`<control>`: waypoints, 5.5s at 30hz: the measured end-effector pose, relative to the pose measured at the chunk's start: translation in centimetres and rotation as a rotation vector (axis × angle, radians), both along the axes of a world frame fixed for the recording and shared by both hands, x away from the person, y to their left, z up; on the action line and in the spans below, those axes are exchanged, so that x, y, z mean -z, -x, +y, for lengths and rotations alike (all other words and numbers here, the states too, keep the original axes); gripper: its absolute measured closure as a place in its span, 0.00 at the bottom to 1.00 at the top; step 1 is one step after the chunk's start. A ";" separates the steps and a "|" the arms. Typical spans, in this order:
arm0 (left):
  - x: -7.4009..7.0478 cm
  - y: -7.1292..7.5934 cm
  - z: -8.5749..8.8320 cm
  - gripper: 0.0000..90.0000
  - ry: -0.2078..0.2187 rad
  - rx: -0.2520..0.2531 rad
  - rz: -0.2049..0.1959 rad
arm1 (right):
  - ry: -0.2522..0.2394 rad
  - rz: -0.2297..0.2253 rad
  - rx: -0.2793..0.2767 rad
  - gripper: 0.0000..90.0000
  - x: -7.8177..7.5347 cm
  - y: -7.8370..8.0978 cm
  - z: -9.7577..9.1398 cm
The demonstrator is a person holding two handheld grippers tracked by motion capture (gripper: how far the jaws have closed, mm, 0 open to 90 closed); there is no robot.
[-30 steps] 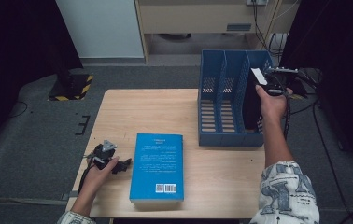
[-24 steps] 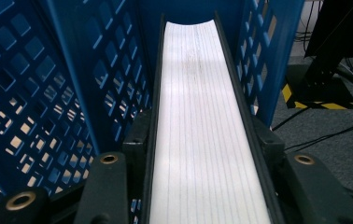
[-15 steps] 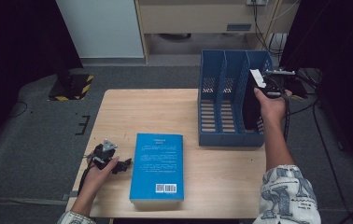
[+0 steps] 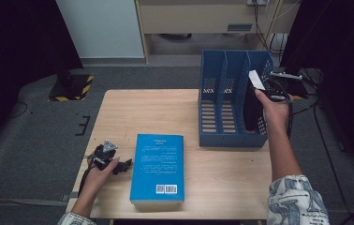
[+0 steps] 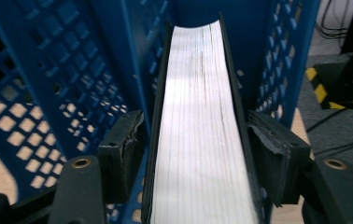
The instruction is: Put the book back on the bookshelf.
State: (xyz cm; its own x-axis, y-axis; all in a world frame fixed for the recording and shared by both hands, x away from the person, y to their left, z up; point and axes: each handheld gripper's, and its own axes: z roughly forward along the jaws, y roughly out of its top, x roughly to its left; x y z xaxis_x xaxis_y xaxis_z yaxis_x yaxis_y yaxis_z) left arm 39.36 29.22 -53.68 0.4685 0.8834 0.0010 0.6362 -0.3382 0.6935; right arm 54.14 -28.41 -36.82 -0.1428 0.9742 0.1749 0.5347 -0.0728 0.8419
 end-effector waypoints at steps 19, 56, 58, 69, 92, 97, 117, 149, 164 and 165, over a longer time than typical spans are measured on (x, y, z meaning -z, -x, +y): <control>0.0 0.0 0.0 0.00 0.000 0.000 0.000 | -0.068 -0.004 -0.037 0.24 0.2 0.7 -0.2; -0.1 -0.1 -0.2 0.00 -0.003 0.004 0.008 | -0.047 -0.065 -0.082 0.11 3.0 10.0 1.7; -0.1 -0.1 -0.2 0.00 -0.007 0.011 0.014 | -0.043 -0.058 -0.110 0.11 3.6 10.5 2.7; -1.9 0.2 0.7 0.05 0.082 -0.010 -0.002 | 0.010 0.012 -0.284 0.13 6.0 12.4 9.5; -6.7 2.6 -4.8 0.12 0.144 0.215 -0.058 | 0.038 0.143 -0.669 0.14 10.3 15.5 21.6; -5.9 2.7 -5.9 0.16 0.134 0.248 -0.019 | 0.032 0.173 -0.700 0.13 11.1 15.6 22.6; -5.3 1.2 -6.1 0.14 0.178 0.300 0.018 | -0.135 0.295 -0.746 0.02 13.9 14.6 22.5; -4.5 0.2 -5.9 0.07 0.257 0.297 0.077 | -0.236 0.321 -0.750 0.04 14.9 13.7 22.0; -5.9 0.5 -4.9 0.45 0.244 0.228 0.036 | -0.161 0.288 -0.729 0.22 11.8 14.0 22.2; -5.9 0.4 -4.7 0.47 0.249 0.224 0.035 | -0.150 0.280 -0.732 0.22 11.6 14.0 22.3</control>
State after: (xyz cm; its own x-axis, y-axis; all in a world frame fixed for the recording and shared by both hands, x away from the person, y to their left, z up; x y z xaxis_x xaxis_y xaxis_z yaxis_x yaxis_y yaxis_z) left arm 38.92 24.49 -47.73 0.6473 0.7294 -0.2215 0.5900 -0.2955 0.7514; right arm 40.13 -6.07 -48.41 -0.6685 0.6130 0.4211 0.6809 0.2769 0.6780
